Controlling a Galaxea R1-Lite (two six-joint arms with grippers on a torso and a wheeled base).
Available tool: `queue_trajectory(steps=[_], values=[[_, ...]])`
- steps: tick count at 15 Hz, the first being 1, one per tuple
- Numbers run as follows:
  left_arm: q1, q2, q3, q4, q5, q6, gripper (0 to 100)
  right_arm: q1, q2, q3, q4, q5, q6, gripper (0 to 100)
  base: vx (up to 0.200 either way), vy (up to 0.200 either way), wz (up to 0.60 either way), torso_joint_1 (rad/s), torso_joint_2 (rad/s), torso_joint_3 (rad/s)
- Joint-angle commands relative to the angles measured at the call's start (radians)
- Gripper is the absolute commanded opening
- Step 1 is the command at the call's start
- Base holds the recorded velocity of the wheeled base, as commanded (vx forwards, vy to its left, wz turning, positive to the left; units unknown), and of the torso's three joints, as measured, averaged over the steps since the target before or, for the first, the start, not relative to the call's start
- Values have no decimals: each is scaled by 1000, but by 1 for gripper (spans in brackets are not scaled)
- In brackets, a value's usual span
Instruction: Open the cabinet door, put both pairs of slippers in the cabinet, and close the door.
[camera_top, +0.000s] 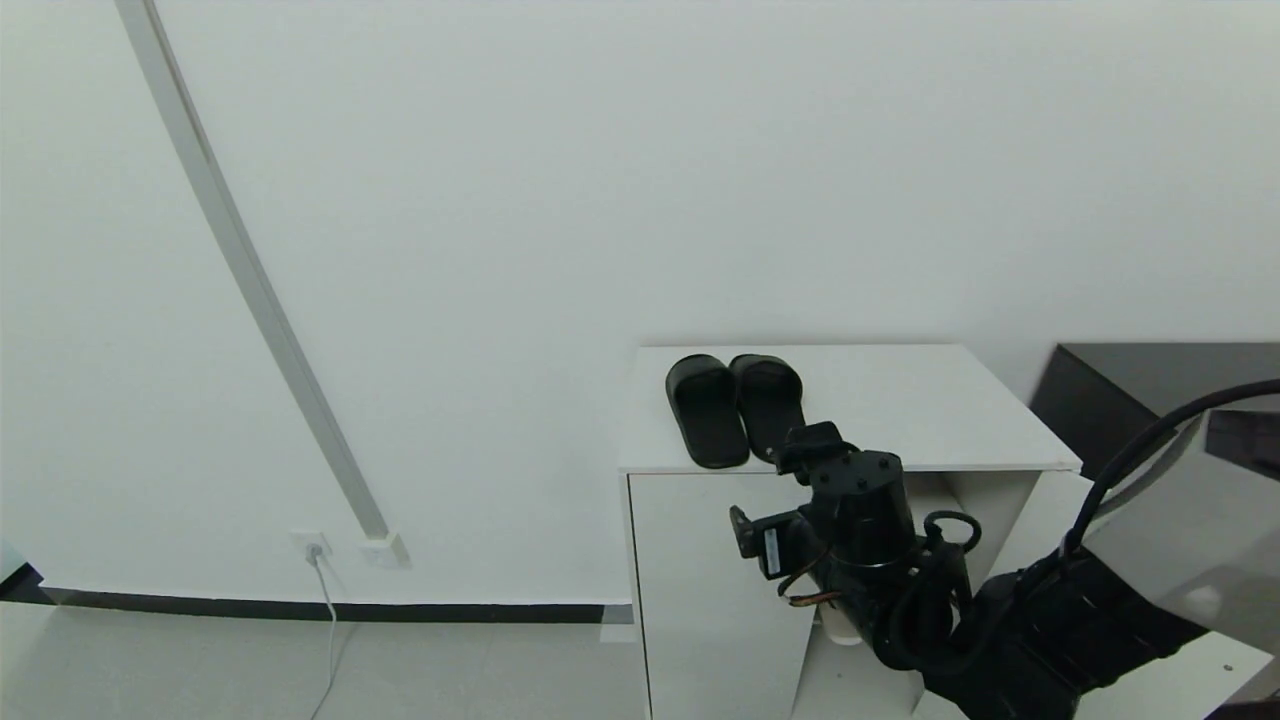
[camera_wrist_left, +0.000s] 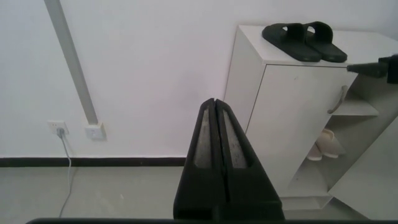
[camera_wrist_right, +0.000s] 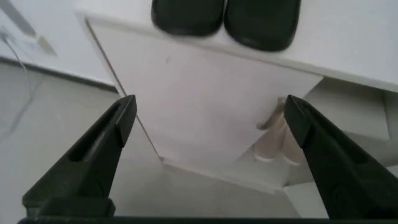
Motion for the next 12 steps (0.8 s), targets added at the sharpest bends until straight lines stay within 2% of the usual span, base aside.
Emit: queue_trajectory(steps=[1,12], values=[[1,0,-1,-1,0,0,0,3,-32,-66,32,-17,28,100,0,0,0,0,0,0],[1,2,0,-1,0,-1,0,-3,65,-91,-8,-31,31,100,200,0,0,5,-1,2]])
